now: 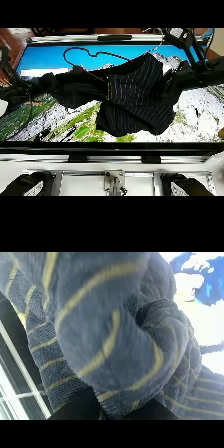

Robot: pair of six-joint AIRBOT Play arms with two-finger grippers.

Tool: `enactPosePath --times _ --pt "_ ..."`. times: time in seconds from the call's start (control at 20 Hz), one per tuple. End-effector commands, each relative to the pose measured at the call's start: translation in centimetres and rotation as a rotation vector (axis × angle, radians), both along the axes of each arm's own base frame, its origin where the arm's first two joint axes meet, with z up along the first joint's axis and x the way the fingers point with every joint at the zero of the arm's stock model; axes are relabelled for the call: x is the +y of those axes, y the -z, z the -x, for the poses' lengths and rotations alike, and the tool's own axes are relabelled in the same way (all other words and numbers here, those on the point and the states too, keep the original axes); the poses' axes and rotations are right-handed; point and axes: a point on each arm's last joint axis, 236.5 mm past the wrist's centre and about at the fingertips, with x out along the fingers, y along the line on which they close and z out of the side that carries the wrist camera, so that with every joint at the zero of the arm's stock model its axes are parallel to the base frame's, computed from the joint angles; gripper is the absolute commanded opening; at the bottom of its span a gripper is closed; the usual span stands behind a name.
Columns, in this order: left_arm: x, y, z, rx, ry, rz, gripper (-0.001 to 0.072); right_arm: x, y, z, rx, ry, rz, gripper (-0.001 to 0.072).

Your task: Fold the shirts.

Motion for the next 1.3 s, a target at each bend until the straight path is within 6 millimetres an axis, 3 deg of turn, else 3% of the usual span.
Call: enactPosePath --times 0.0,0.15,0.4,0.6,0.85,1.1,1.25 --pt "-0.1 -4.4 -1.1 -0.121 -0.022 0.078 0.0055 -0.2 1.3 -0.7 0.033 0.003 0.019 0.0106" --pt "0.1 -6.3 -1.5 -0.178 -0.036 0.101 0.0055 0.2 1.4 -1.0 0.032 -0.012 0.006 0.0106" --pt "-0.5 -3.7 -3.3 -0.109 -0.045 0.127 0.0055 2.2 2.3 0.1 0.012 -0.093 0.096 0.0106" --pt "-0.7 -4.6 -3.9 -0.138 -0.031 0.112 0.0055 1.4 3.3 -1.3 -0.013 -0.025 0.190 0.0106" --pt "-1.7 -4.7 -1.9 -0.104 0.093 -0.030 0.0055 -0.2 5.7 -3.3 0.028 0.063 0.263 0.0106" --pt "-1.9 -3.0 0.8 -0.013 0.222 -0.183 0.0056 -2.9 6.0 -5.1 -0.010 0.164 0.351 0.0106" --pt "-2.8 -5.5 0.9 -0.056 0.234 -0.128 0.0056 -2.7 5.8 -5.5 -0.032 0.168 0.353 0.0106"
